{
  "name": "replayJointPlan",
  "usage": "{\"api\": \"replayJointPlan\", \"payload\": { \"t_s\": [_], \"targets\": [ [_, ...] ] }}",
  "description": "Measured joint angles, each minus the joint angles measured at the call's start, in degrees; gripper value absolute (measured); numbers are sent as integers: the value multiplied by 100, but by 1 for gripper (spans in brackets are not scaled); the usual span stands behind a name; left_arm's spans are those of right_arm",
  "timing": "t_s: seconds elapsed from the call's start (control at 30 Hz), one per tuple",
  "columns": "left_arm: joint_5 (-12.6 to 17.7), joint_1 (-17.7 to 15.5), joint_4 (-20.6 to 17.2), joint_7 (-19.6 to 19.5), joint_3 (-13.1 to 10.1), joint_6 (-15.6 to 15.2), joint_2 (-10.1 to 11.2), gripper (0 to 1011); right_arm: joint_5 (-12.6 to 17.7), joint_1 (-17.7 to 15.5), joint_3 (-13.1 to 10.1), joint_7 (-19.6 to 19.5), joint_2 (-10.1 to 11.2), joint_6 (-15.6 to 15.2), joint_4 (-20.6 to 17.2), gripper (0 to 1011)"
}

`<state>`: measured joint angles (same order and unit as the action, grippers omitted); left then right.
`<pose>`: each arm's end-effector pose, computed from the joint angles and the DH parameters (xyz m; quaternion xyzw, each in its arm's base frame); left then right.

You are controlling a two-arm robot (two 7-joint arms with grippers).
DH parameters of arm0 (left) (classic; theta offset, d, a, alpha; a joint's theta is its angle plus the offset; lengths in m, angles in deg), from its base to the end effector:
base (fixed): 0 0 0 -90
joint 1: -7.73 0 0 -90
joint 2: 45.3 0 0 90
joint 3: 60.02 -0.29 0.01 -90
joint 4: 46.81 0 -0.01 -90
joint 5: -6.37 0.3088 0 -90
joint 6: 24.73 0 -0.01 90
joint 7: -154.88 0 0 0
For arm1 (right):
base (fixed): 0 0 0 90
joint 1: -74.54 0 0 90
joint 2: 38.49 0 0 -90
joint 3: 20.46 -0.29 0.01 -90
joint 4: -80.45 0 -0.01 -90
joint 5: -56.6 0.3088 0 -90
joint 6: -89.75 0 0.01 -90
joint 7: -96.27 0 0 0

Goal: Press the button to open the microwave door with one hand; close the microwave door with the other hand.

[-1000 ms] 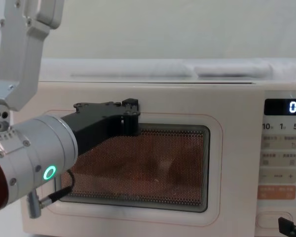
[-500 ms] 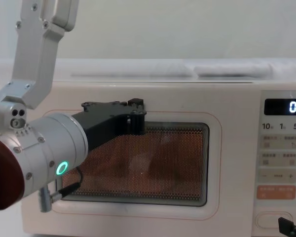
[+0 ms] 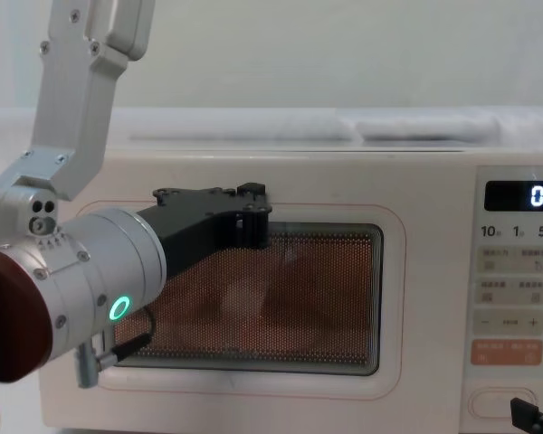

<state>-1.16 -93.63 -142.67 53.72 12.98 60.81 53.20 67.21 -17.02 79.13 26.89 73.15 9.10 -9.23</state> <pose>0.3627 -0.0554 -0.2121 -0.0395 -0.0825 0.5078 0.8566 0.3158 -0.0601 -0.3078 -0.0487 -0.0842 -0.4916 0.8654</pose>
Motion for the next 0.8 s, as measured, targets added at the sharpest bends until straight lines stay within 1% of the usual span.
{"api": "replayJointPlan", "payload": {
  "t_s": [0.5, 0.8],
  "targets": [
    [63, -137, 121, 7, 62, -50, -46, 0, 0, 0, 0, 0, 0, 0, 0, 1000],
    [54, -171, 178, -7, 89, -25, -77, 0, 0, 0, 0, 0, 0, 0, 0, 1000]
  ]
}}
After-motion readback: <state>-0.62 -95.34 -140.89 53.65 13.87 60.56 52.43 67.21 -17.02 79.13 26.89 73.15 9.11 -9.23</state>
